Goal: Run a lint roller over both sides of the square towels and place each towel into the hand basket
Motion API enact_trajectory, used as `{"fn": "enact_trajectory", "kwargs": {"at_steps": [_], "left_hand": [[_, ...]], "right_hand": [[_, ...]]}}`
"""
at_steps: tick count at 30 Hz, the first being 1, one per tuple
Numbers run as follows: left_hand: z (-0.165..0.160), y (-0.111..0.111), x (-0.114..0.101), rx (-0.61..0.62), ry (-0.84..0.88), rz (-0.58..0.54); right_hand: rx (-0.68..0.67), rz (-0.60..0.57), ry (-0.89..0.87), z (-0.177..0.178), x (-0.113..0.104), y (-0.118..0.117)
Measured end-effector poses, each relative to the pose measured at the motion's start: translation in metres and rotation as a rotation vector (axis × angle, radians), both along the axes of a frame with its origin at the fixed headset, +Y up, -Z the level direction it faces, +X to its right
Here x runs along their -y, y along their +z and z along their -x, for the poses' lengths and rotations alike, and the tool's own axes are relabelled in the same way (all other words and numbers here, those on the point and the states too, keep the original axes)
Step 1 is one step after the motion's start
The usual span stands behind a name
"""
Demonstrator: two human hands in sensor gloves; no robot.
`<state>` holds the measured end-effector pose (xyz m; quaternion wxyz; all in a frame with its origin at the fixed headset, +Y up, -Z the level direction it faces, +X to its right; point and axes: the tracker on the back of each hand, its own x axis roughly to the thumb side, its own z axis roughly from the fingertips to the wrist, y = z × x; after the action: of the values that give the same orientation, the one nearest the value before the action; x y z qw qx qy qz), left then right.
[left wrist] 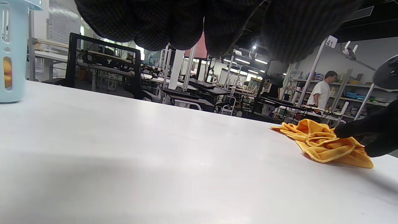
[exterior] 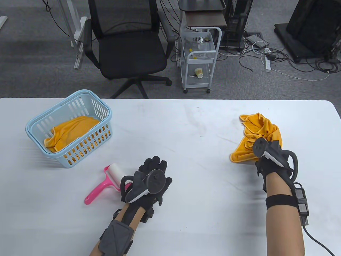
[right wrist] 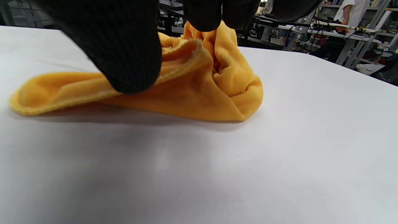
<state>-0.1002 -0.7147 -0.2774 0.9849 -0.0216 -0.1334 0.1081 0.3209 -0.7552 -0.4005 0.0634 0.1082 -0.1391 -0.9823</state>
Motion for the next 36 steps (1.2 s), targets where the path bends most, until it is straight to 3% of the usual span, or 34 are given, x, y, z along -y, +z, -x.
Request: {"fn": "enact_trajectory", "kwargs": {"at_steps": [5, 11, 14, 18, 21, 25, 28, 32, 36], "left_hand": [[-0.002, 0.000, 0.001, 0.016, 0.010, 0.008], [-0.004, 0.002, 0.001, 0.032, 0.012, 0.010], [-0.006, 0.004, -0.001, 0.042, 0.014, 0.003], [-0.011, 0.007, -0.002, 0.059, 0.004, -0.011], [-0.016, 0.011, -0.003, 0.090, 0.005, -0.026], [-0.022, 0.016, -0.006, 0.135, 0.025, -0.041], [-0.025, 0.019, -0.006, 0.172, 0.060, -0.036], [-0.032, 0.022, -0.001, 0.280, 0.116, 0.040], [-0.043, 0.027, 0.005, 0.341, 0.081, 0.096]], "right_hand": [[0.038, 0.038, 0.078, 0.008, 0.021, -0.012], [0.044, -0.023, 0.114, 0.016, 0.028, -0.012], [-0.025, -0.013, 0.087, 0.027, 0.012, -0.006], [-0.136, -0.048, -0.139, 0.055, -0.021, 0.008], [-0.293, -0.055, -0.250, 0.092, -0.049, 0.032], [-0.492, -0.069, -0.307, 0.141, -0.068, 0.070], [-0.646, -0.052, -0.387, 0.178, -0.072, 0.103], [-0.754, -0.061, -0.469, 0.205, -0.069, 0.132], [-0.747, -0.100, -0.589, 0.208, -0.060, 0.144]]}}
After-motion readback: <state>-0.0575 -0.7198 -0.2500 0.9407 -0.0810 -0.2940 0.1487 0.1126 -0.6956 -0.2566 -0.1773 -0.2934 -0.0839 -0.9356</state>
